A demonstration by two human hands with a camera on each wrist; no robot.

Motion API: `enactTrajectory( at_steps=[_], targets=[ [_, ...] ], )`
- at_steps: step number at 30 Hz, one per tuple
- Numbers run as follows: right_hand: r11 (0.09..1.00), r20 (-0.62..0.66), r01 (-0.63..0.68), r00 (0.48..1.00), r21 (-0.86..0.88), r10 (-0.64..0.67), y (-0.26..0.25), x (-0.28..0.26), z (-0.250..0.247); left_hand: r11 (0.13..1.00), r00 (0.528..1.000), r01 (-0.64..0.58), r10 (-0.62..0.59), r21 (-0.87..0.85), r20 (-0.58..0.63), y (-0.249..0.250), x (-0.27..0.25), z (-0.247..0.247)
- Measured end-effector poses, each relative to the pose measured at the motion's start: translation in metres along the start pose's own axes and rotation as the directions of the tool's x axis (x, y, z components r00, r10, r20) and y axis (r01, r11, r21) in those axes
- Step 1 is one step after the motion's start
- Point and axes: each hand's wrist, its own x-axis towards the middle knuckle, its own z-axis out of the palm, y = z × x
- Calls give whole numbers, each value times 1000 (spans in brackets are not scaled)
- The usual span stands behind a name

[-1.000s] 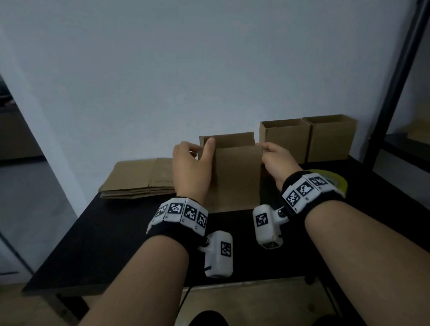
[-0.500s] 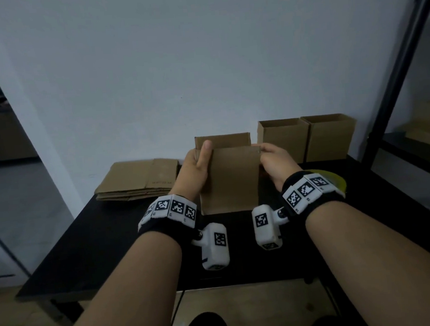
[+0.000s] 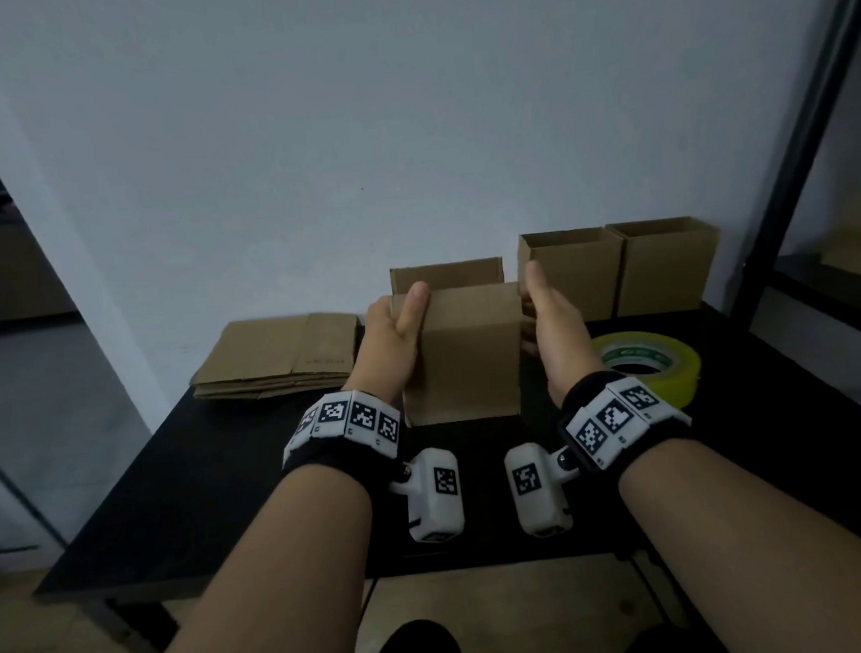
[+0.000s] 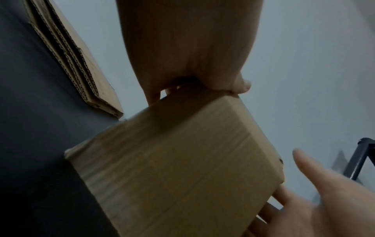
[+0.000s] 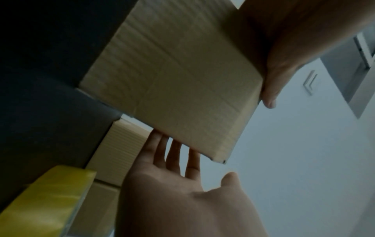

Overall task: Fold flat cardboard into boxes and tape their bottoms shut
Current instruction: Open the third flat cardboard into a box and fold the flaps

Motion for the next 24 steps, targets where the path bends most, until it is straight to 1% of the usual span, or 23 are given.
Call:
enactTrajectory(
  at_steps=[4,6,9,14,18,21,24],
  targets=[
    [990,3,74,997,-118,-75,2,-4,-2,999,999,33,-33,-7,-40,2,0,3],
    [987,-10,99,995,-128,-101,1,-4,-1,999,998,45,-45,-4,-46,4,1,4],
    [985,-22,99,994,-141,-103,-2,0,1,999,997,50,-50,-3,-62,4,2,5],
    [991,-11,23,1000,-131,-25,-9,8,8,999,993,-43,41,-17,-112,8,3,5],
    [994,54,25,998,-111,-19,-12,11,13,993,993,-97,91,-73,-74,13,4,4],
    [996,79,31,997,-81,-25,-15,12,13,995,992,-100,98,-20,-80,12,5,6],
    [992,84,44,996,-117,-35,-14,13,15,991,989,-104,112,85,-100,10,7,8]
  ],
)
